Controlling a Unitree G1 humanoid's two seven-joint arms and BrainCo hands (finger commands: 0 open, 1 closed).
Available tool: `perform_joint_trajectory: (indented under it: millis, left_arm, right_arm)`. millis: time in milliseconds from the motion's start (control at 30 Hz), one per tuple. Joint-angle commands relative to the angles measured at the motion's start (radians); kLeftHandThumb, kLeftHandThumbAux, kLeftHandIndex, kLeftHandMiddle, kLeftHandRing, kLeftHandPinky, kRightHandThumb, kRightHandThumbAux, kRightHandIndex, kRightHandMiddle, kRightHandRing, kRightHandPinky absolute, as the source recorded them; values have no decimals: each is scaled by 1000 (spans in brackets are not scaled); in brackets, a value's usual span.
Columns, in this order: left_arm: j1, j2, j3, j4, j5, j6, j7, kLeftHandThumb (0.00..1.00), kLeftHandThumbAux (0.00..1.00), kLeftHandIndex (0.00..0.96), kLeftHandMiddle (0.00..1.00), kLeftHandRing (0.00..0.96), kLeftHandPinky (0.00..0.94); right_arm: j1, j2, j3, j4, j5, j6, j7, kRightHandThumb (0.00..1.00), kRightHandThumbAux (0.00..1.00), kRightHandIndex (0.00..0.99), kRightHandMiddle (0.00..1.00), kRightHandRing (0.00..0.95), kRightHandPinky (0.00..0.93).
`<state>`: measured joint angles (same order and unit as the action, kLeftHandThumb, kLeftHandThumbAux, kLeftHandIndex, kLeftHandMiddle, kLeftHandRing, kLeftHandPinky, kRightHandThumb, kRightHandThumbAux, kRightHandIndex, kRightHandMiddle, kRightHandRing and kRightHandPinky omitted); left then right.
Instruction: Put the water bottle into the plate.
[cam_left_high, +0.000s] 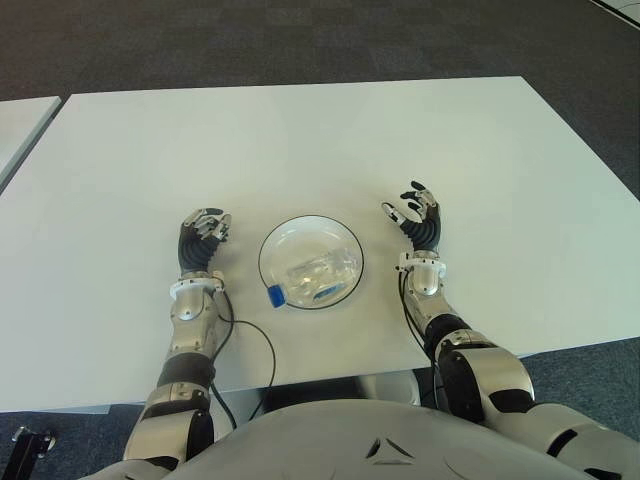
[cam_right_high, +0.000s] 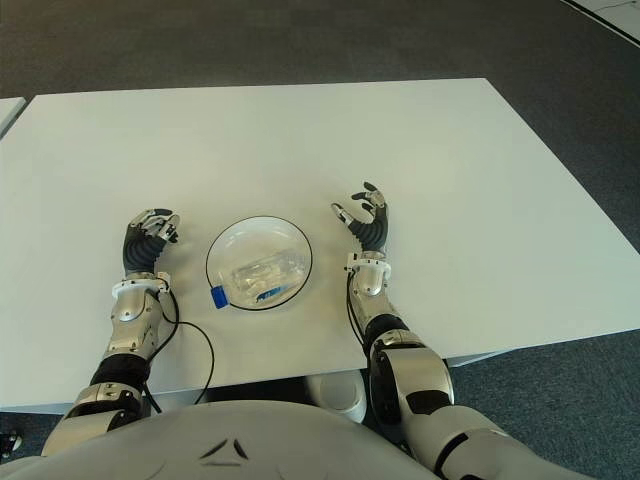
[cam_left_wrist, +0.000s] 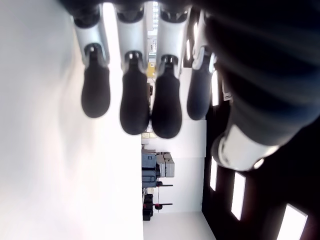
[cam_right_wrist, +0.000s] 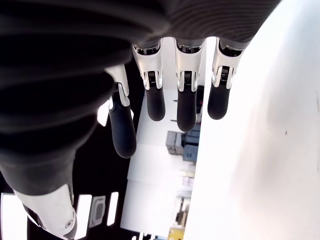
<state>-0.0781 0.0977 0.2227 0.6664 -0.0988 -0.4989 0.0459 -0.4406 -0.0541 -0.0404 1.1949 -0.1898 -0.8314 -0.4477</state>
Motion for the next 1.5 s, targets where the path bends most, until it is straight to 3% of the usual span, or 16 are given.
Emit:
perform_joint_trajectory:
  millis: [33, 567, 1067, 1500]
  left_arm:
    - [22, -16, 1, 28, -5, 46, 3, 710, 711, 436, 682, 656, 634]
    - [30, -16, -1, 6, 5, 56, 14, 711, 711, 437, 683, 661, 642]
    - [43, -19, 1, -12, -14, 51, -8, 710, 711, 436, 677, 652, 627]
    - [46, -18, 0, -17, -32, 49, -32, 710, 710, 436, 682, 658, 642]
  right_arm:
    - [18, 19, -1, 23, 9, -3, 18, 703, 731, 435, 684, 692, 698]
    - [22, 15, 31, 20, -16, 35, 60, 706, 730, 435, 691, 705, 726]
    - [30, 27, 20, 20, 7, 56, 99, 704, 730, 436, 721, 744, 775]
    - [26, 23, 2, 21, 53, 113, 234, 699, 734, 434, 716, 741, 749]
